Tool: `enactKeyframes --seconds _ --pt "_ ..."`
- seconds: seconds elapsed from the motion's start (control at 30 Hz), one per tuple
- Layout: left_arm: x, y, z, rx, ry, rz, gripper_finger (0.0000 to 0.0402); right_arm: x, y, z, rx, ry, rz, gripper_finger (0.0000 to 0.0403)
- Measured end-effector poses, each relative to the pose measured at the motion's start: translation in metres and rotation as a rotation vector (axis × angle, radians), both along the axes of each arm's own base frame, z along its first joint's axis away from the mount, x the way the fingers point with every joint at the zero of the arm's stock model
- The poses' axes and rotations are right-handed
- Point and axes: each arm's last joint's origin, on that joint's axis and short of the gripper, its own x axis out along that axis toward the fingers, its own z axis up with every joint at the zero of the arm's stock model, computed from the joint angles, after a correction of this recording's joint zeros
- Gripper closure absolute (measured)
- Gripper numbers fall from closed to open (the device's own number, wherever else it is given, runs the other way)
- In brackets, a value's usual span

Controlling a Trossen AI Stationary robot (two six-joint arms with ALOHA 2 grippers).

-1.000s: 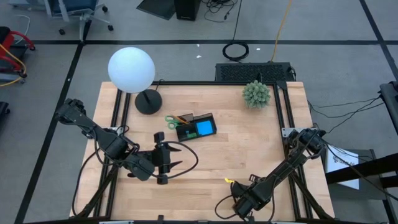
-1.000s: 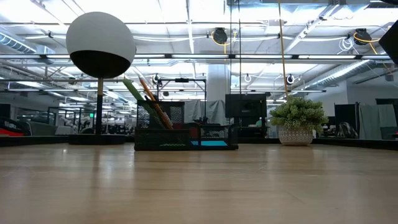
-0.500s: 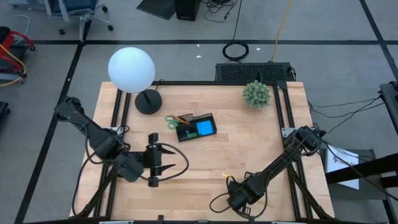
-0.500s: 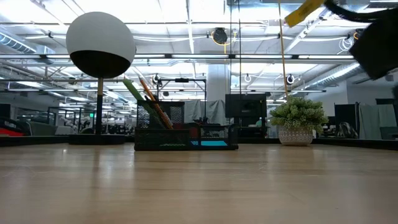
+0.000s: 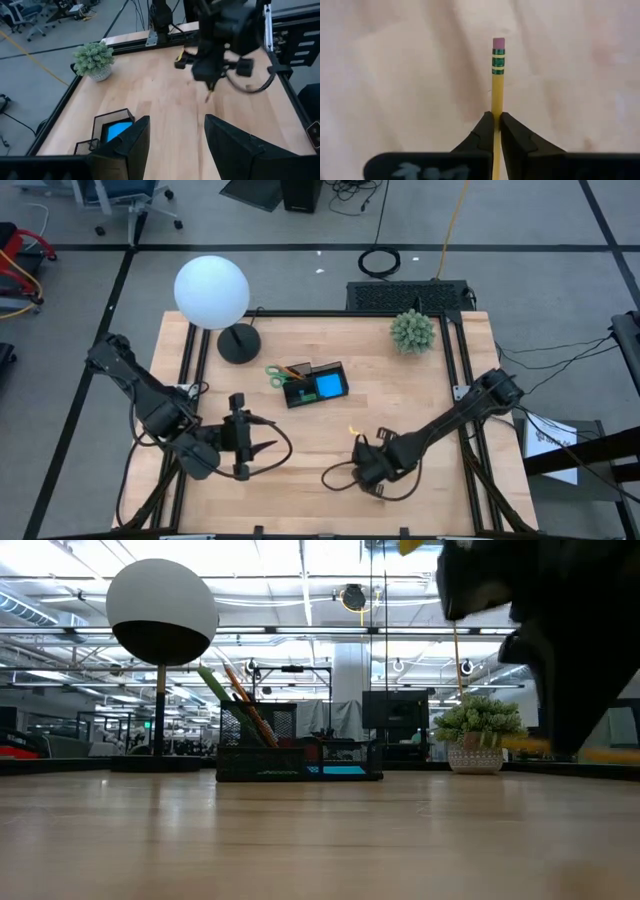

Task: Pick and place office supplies into organizer
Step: Put the yellow pencil into the black desk organizer

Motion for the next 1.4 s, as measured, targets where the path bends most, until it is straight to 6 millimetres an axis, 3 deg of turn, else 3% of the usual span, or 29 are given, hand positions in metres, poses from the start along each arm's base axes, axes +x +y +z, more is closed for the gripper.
enactKeyframes --seconds 0.43,1.07,1.2,1.4 --pt "-0.017 0.004 0.003 0.005 -0.002 0.054 0.0206 0.017 -0.027 0.047 -0.048 -0.299 0.064 0.0397" --pt "-0.030 0.003 0.001 0.053 -0.036 0.139 0.0206 0.066 -0.063 0.073 -0.268 -0.717 0.161 0.0397" --pt "-0.031 0.006 0.000 0.063 -0.052 0.187 0.0206 0.072 -0.074 0.068 -0.301 -0.821 0.174 0.0397" --pt "-0.038 0.015 -0.007 0.062 -0.099 0.334 0.0206 0.072 -0.100 0.045 -0.302 -0.971 0.189 0.0397"
